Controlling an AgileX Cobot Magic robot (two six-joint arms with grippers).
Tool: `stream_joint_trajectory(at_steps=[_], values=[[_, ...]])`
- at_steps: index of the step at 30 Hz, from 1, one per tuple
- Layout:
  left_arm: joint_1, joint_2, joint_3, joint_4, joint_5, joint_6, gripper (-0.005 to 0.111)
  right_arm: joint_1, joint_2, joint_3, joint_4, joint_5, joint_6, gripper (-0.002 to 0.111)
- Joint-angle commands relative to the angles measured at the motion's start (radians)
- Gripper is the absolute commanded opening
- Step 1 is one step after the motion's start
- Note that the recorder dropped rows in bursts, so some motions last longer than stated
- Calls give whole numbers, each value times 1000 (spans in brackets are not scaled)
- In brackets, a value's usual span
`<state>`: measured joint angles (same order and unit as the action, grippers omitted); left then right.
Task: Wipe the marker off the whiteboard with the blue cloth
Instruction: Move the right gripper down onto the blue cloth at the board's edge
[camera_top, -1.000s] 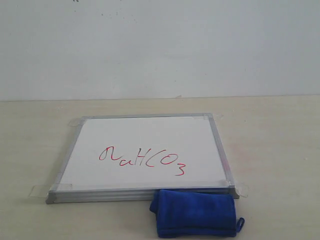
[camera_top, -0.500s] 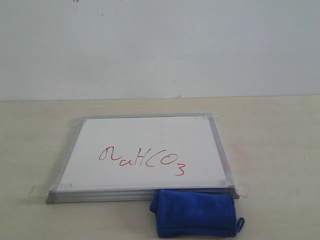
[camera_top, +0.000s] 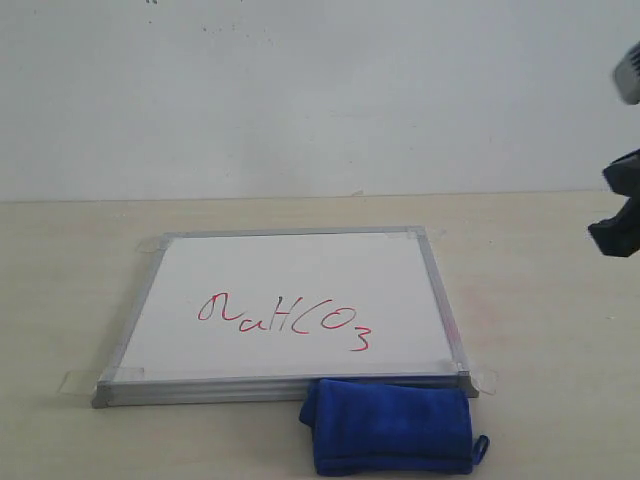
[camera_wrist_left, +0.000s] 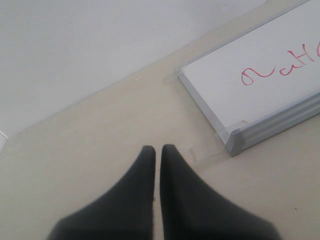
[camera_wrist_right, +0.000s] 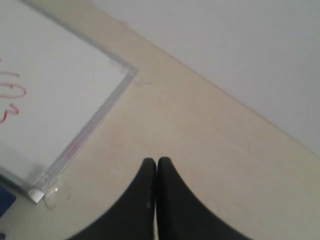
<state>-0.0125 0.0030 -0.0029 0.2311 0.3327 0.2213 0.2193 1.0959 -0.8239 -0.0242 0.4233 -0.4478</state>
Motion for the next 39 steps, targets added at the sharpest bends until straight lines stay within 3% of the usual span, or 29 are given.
stream_joint_trajectory(at_steps=[1, 7, 10, 23, 39], values=[[2, -3, 3, -2, -4, 5, 4, 63, 148, -135, -6, 194, -159, 0], [2, -3, 3, -2, -4, 5, 4, 148, 340, -239, 24, 430, -383, 0], [2, -3, 3, -2, -4, 5, 4, 204, 412, -267, 43, 485, -402, 0], [2, -3, 3, -2, -4, 5, 4, 477, 512, -266, 43, 414, -400, 0], [2, -3, 3, -2, -4, 5, 4, 491, 512, -266, 78, 382, -326, 0]])
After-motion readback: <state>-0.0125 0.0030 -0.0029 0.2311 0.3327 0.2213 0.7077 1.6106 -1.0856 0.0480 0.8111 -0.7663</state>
